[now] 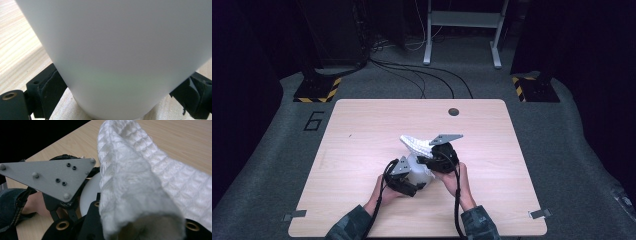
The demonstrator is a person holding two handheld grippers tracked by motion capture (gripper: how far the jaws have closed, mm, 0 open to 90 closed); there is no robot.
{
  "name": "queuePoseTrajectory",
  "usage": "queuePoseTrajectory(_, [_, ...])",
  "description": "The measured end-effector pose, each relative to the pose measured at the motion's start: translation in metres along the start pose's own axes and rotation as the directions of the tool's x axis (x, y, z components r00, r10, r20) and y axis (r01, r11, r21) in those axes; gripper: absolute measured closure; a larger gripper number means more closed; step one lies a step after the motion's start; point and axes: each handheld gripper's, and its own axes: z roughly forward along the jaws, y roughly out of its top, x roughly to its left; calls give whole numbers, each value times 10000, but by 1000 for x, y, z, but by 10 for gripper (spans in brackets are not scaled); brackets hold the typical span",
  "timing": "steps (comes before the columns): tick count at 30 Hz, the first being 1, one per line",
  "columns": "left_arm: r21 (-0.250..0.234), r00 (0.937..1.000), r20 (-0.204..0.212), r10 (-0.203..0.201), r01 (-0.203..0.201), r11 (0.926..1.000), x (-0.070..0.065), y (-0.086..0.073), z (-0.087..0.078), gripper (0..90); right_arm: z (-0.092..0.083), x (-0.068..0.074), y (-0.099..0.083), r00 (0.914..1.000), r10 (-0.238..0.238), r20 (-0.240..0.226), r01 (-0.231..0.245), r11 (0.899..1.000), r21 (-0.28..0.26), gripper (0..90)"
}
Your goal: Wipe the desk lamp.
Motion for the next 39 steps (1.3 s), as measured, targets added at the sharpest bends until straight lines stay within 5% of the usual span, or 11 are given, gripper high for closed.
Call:
queuePoseTrajectory(10, [-9,10000,3,-29,29,10000,0,0,0,79,12,-15,16,9980,270,564,-272,9996,40,854])
queuePoseTrajectory(16, [-89,9999,0,-125,125,9999,-1,0,1,79,22,-6,22,9996,196,179,-198,9998,98,855])
queuePoseTrajectory(25, [-157,9999,-4,-156,156,9998,-1,0,1,79,12,7,8,9995,37,-298,-31,9998,181,855])
queuePoseTrajectory(39, [-5,9998,109,-182,182,9998,-1,0,0,79,-4,-27,-4,9933,1092,-385,-1116,9914,-687,854])
